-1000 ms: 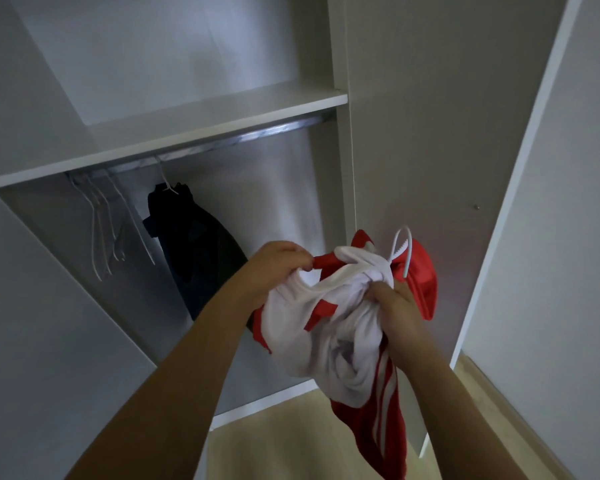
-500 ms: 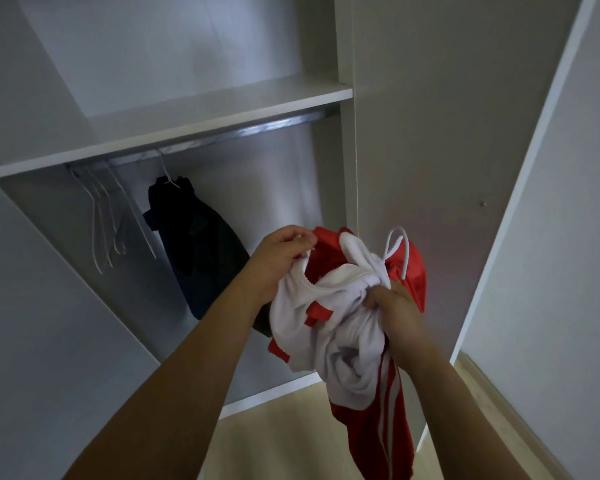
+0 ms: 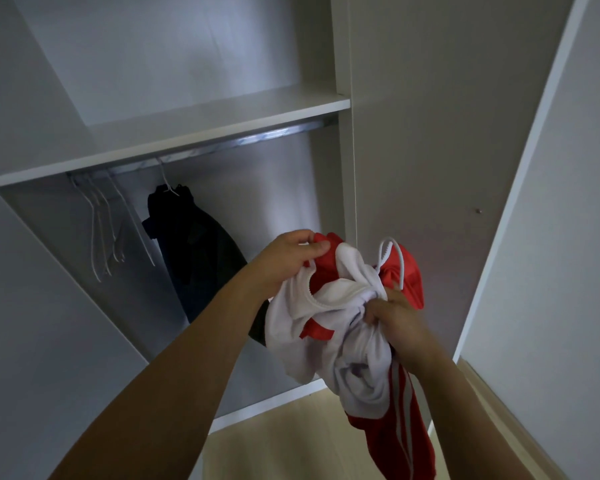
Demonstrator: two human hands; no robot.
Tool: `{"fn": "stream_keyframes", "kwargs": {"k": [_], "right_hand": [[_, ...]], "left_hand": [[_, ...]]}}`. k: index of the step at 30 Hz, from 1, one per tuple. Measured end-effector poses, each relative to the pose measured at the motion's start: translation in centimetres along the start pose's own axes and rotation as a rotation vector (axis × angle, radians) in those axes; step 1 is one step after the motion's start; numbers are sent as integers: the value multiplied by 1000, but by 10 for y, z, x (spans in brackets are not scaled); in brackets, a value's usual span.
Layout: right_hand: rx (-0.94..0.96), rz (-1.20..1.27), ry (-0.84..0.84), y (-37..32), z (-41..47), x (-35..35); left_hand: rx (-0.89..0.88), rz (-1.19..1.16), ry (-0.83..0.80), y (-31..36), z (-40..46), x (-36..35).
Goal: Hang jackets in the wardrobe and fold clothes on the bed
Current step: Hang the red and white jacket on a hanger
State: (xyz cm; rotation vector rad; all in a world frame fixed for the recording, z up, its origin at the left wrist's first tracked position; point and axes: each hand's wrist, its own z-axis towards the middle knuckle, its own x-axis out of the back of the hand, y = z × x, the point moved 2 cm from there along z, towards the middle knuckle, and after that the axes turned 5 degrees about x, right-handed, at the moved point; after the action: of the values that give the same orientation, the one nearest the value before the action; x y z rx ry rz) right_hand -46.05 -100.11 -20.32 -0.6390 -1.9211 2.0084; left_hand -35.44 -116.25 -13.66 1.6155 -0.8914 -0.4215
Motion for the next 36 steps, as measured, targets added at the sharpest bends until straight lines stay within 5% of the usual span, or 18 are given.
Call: {"fn": "stream_keyframes", "kwargs": {"k": [4,7,12,17,22,28,30,32,34,36], "right_hand": [[-34,14,-169,8,0,17],[11,246,-202,3,-1,19],[165,-13,-90,-23,11,3],[185,49,167,-27,17,6],[195,72,266,-24,23,9],[143,-20,376,-10,25,-4],[128,-32,385,-6,23,-3],[95,-43,403,-4,20,2],[77,-28,414,-6,14,11],[95,-64,368,-11,8,17]], "left_hand": [[-167,142,75,32,-8,3],[-182,192,77,47,-13,1],[-138,273,6,58,-19,-11],[-156,289,62,40,-21,13],[-34,106,-167,1,-28,16],[-155,-21,-27,2,-31,-9],[-295,201,223,12,-28,-9],[-493,787,373,26,-27,-6],[-670,1276,249,36,-31,-4],[-903,1498,54,44,-41,-5]]}}
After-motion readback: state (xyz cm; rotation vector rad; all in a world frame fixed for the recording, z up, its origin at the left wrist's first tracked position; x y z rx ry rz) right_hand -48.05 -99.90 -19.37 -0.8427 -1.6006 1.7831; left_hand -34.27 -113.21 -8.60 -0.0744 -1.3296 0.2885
